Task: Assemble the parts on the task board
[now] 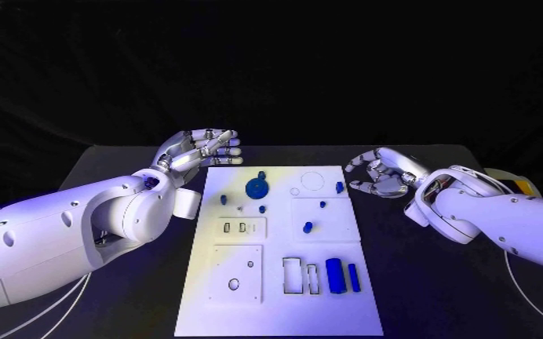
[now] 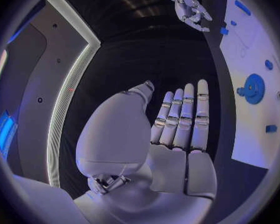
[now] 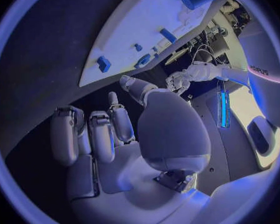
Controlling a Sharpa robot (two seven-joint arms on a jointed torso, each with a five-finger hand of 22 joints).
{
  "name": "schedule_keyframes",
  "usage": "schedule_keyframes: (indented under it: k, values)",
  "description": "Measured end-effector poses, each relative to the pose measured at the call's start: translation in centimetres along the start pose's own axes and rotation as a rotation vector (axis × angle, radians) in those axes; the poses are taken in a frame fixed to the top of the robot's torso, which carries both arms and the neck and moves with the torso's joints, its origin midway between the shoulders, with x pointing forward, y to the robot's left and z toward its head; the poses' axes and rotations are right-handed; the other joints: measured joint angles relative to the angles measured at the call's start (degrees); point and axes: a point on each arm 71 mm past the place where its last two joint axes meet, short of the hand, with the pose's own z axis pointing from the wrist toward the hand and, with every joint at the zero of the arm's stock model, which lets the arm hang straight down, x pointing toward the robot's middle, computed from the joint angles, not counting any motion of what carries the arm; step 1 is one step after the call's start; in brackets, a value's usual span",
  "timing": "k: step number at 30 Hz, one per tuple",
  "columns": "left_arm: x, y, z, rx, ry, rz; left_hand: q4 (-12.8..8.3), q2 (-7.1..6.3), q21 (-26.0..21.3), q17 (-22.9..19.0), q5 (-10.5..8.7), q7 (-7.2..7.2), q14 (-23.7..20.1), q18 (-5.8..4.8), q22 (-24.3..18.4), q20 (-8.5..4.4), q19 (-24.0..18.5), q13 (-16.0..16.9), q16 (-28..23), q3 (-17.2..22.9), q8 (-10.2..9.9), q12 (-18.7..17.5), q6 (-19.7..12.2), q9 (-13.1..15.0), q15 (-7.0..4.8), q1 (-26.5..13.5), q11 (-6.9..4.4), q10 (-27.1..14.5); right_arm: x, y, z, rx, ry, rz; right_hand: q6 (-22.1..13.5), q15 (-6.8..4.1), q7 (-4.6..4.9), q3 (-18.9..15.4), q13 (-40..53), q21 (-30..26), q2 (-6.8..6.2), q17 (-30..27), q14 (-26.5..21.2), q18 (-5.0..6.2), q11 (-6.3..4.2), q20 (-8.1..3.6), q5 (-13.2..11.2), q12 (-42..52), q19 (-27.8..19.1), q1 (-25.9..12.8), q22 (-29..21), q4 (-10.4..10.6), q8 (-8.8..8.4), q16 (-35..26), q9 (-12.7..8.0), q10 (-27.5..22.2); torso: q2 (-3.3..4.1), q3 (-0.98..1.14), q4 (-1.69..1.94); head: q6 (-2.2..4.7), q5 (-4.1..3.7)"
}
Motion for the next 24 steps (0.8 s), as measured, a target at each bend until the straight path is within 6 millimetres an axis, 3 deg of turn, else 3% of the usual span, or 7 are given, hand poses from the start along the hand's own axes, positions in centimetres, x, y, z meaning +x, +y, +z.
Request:
schedule_keyframes:
  k: [11, 24]
  values:
    - [0.0, 0.0, 0.0, 0.001, 0.003, -0.002, 0.0, 0.0, 0.0, 0.08, 0.0, 0.0, 0.0, 0.0, 0.0, 0.0, 0.0, 0.0, -0.22, 0.0, 0.0, 0.0, 0.0, 0.0, 0.0, 0.0, 0.0, 0.0, 1.4, -1.2, 0.7, 0.027, 0.011, 0.003, -0.41, 0.0, 0.4, -0.17, -0.41, -1.08, -0.22, 0.02, 0.0, 0.0, 0.34, 0.11, -0.22, -1.13, -0.91, 0.22, -0.01, -0.17, -0.93, 0.0, -0.09, -1.31, 0.16, -0.07, 0.33, -0.48, 0.11]
    - [-0.1, 0.0, 0.0, 0.001, 0.004, -0.002, 0.0, 0.0, 0.0, 0.07, 0.0, 0.0, 0.0, 0.0, 0.01, 0.0, 0.0, 0.0, -0.22, 0.0, 0.0, 0.0, 0.0, 0.0, 0.0, 0.0, 0.0, -0.01, 3.2, -1.8, 1.4, 0.059, 0.034, 0.005, -1.09, 0.0, 0.46, -0.32, -1.27, -1.42, -0.22, 0.04, 0.0, 0.0, 0.3, 0.31, -0.79, -1.77, -1.12, 0.22, -0.02, -0.31, -1.33, 0.0, -0.1, -2.14, 0.2, 0.0, 0.36, -0.94, 0.41]
